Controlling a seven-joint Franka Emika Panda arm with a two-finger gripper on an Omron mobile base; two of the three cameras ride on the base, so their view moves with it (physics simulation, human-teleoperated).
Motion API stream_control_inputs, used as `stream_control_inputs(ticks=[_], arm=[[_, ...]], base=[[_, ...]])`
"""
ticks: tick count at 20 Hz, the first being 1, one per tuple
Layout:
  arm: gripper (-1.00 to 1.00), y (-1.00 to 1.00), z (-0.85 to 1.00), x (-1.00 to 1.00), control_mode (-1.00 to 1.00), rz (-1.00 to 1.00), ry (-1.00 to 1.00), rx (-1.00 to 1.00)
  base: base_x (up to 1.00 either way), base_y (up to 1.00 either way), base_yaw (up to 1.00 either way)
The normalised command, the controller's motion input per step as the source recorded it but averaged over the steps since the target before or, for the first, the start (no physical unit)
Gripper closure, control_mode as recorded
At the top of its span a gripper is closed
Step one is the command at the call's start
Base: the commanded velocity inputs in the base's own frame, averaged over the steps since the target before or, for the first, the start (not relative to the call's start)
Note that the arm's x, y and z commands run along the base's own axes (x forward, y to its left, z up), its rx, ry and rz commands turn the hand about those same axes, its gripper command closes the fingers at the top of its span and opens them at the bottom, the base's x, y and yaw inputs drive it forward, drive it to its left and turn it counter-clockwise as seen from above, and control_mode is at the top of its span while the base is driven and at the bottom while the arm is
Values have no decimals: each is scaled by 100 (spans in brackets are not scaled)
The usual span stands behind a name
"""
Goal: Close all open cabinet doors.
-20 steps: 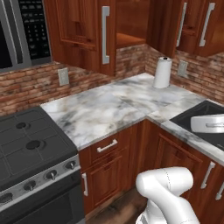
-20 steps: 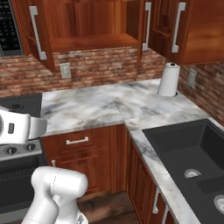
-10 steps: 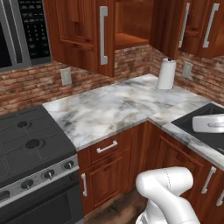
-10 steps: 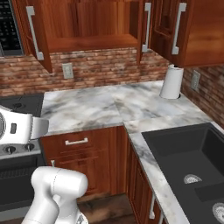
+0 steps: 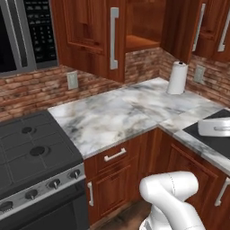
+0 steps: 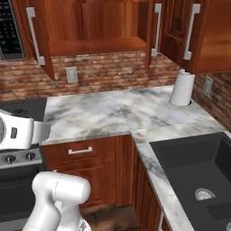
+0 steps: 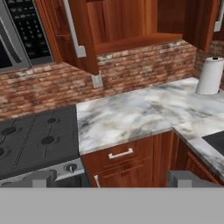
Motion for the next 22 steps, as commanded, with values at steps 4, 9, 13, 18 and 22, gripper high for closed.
stream_control_inputs(ticks=[4,9,13,18,22], arm=[[-100,0,0,0,100,0,0,0],[-100,0,0,0,100,0,0,0],[-100,0,0,0,100,0,0,0],[-100,0,0,0,100,0,0,0],[-100,0,0,0,100,0,0,0]], base=[[44,0,8],[31,-17,17],[21,-50,26],[21,-50,27],[43,-8,15]])
